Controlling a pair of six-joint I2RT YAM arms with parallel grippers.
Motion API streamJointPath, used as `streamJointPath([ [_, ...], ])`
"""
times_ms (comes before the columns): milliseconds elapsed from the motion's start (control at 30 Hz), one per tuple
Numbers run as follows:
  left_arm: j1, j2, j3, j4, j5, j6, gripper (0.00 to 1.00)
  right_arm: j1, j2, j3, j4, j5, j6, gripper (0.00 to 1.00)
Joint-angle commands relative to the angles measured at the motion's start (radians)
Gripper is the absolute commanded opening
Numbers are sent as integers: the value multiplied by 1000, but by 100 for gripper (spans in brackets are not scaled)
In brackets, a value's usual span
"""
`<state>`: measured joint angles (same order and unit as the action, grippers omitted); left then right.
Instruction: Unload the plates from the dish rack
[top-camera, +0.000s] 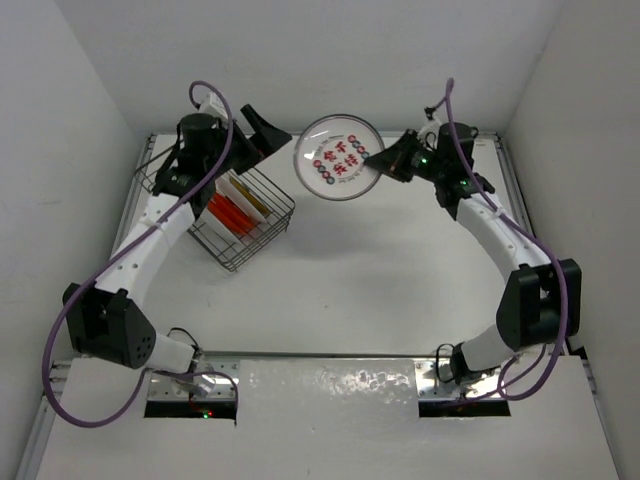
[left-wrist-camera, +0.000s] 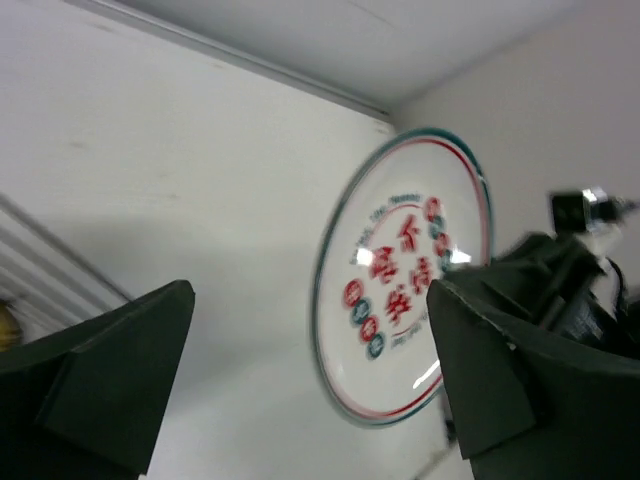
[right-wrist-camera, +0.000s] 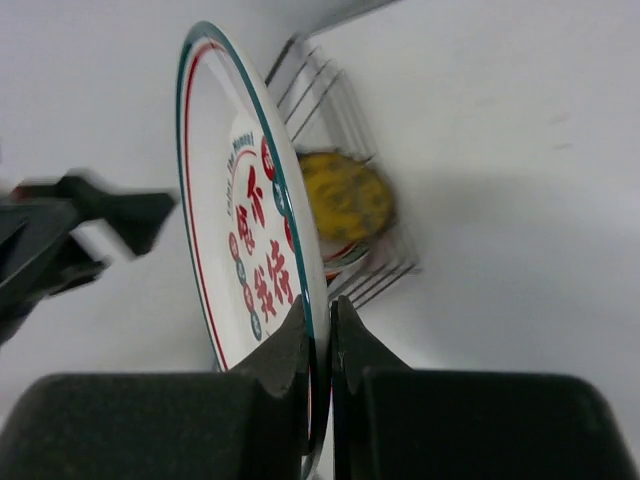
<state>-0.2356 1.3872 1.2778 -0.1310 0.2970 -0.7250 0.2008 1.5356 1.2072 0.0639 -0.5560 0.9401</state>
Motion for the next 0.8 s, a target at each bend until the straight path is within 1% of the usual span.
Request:
streamJointPath([
  [0, 1, 31, 196, -329, -337, 131, 100, -144, -28, -128, -18, 252, 35, 0],
  [33, 1, 41, 274, -394, -398, 153, 100, -162, -17, -155, -19, 295, 35, 0],
  [67, 1, 50, 313, -512, -457, 162, 100, -194, 0, -172, -18, 356, 29, 0],
  [100, 1, 59, 346, -572, -560, 170, 100, -210, 26, -188, -6, 366, 8, 0],
  [133, 1, 78, 414, -623, -611, 179, 100, -239, 93, -190, 29, 369, 3, 0],
  [167, 1, 84, 440, -707, -654, 185, 100, -271, 134, -189, 60, 361, 12, 0],
  [200, 1, 99, 463, -749, -723, 193, 100, -287, 173, -183, 120, 332, 22, 0],
  [267, 1, 116, 529, -844, -771, 206, 100, -319, 281, -135, 155, 317, 28, 0],
  [300, 1, 131, 554, -864, -794, 220, 100, -325, 311, -111, 149, 317, 16, 0],
  [367, 2, 145, 565, -915, -808, 239, 98, -331, 401, -59, 130, 312, -3, 0],
  [400, 2, 153, 558, -921, -800, 257, 96, -331, 432, 7, 88, 298, -15, 0],
  [500, 2, 167, 528, -952, -786, 257, 95, -331, 540, 86, 51, 271, -9, 0],
  [533, 2, 168, 514, -953, -777, 256, 95, -331, 555, 97, 44, 281, -9, 16],
  [567, 2, 170, 500, -952, -770, 251, 94, -331, 584, 124, 27, 294, -11, 26],
  [633, 2, 168, 457, -943, -759, 248, 90, -331, 610, 156, -21, 312, -14, 31],
  [667, 2, 170, 448, -938, -756, 248, 90, -331, 624, 179, -47, 336, -18, 51],
  [733, 2, 174, 436, -941, -754, 246, 89, -330, 655, 276, -169, 369, -29, 77],
  [767, 2, 177, 436, -943, -759, 243, 89, -327, 666, 367, -235, 408, -52, 96],
])
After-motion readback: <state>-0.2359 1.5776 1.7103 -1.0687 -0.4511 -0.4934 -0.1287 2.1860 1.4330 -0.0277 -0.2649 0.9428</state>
